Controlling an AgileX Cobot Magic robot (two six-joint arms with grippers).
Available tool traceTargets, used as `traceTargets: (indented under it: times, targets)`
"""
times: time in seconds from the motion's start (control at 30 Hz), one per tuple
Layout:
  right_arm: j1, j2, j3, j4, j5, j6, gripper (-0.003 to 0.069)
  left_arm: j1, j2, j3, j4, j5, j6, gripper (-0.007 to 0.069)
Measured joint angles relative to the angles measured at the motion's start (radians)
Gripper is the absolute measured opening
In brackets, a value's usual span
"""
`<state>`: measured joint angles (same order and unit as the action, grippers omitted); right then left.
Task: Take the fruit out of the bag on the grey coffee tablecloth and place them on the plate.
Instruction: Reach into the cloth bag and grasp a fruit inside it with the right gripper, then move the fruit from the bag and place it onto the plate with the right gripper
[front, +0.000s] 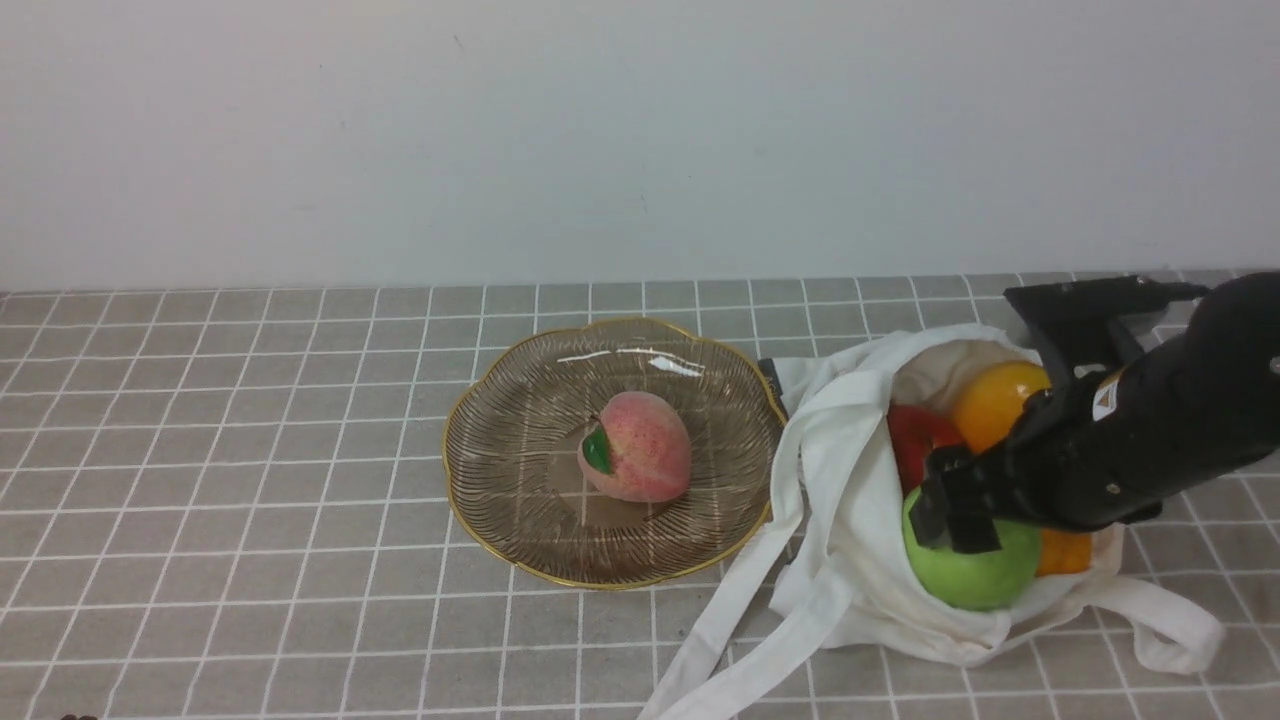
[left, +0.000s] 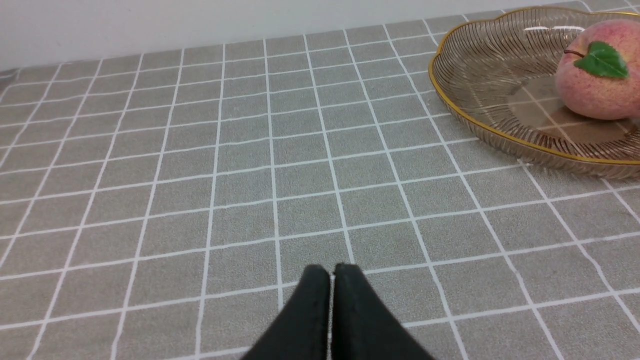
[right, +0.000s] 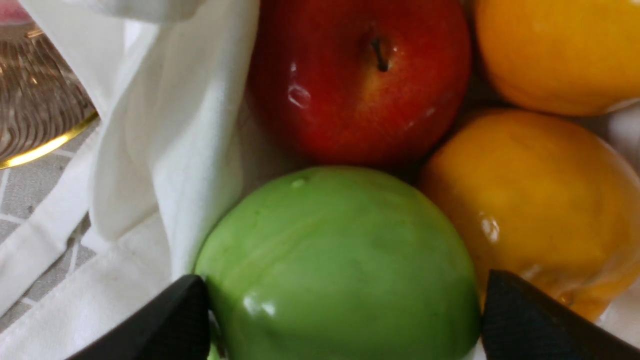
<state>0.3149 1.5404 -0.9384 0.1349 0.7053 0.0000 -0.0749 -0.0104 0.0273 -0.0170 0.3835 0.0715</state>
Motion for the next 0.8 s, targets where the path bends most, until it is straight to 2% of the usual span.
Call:
traceTargets:
  times: [0.13, 0.37, 0.67, 0.8]
  targets:
    - [0.0, 0.0, 0.0, 0.0, 0.0, 0.0, 0.0606, 0.0, 0.0, 0.0, 0.0, 0.0, 0.0, -0.0008]
    - [0.0, -0.012, -0.053, 0.002, 0.086, -0.018, 0.0606, 0.0, 0.0, 0.0, 0.0, 0.0, 0.0, -0.0008]
    - [0.0, -0.166, -0.185, 0.01, 0.299, -0.031, 0.0606, 0.0, 0.0, 0.0, 0.0, 0.0, 0.0, -0.0008]
    - [0.0, -0.239, -0.255, 0.149, 0.397, -0.073, 0.0606, 0.0, 0.0, 0.0, 0.0, 0.0, 0.0, -0.0008]
